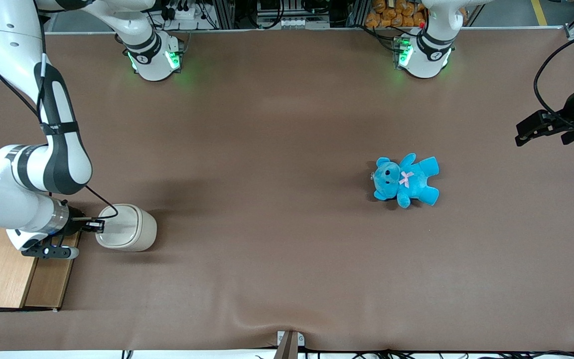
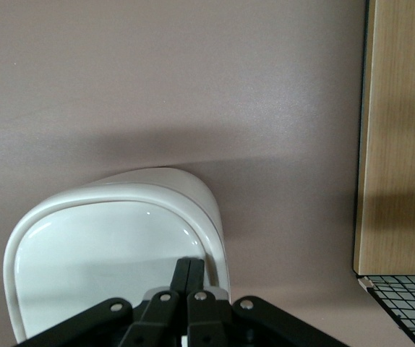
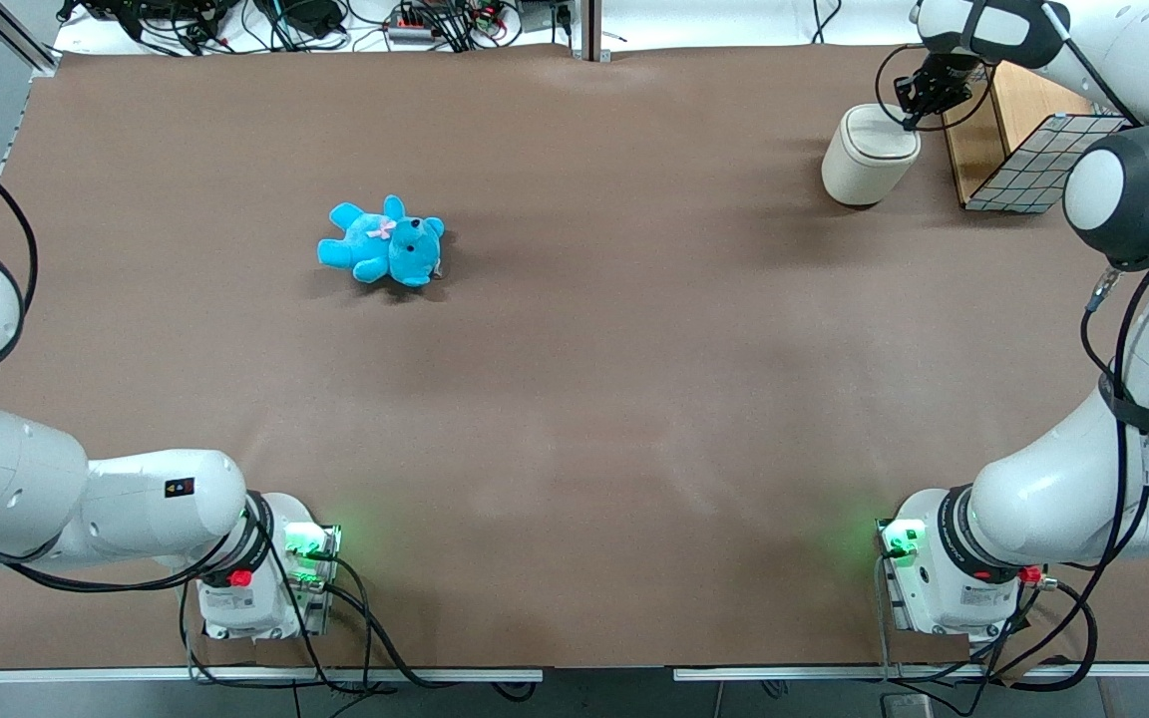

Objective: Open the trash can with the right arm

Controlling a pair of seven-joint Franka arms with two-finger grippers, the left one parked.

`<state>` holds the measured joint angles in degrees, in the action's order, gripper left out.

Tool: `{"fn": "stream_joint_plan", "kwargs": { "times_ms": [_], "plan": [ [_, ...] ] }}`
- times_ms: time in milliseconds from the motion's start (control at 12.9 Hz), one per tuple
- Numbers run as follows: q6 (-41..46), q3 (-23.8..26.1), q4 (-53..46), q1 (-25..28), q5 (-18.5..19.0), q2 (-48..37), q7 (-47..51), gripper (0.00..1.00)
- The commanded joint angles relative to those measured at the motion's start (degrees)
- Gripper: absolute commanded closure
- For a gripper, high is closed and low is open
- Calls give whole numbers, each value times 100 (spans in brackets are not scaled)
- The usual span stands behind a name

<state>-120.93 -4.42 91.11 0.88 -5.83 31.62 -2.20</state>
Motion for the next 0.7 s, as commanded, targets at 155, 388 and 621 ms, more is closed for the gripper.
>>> {"fn": "stream_joint_plan", "kwargs": {
  "times_ms": [155, 388, 621],
  "plan": [
    [461, 11, -215, 44, -129, -6, -52, 100],
    [1465, 11, -822, -1, -348, -15, -43, 100],
    [1634, 3, -928, 26, -367, -94, 150, 100]
  ]
}}
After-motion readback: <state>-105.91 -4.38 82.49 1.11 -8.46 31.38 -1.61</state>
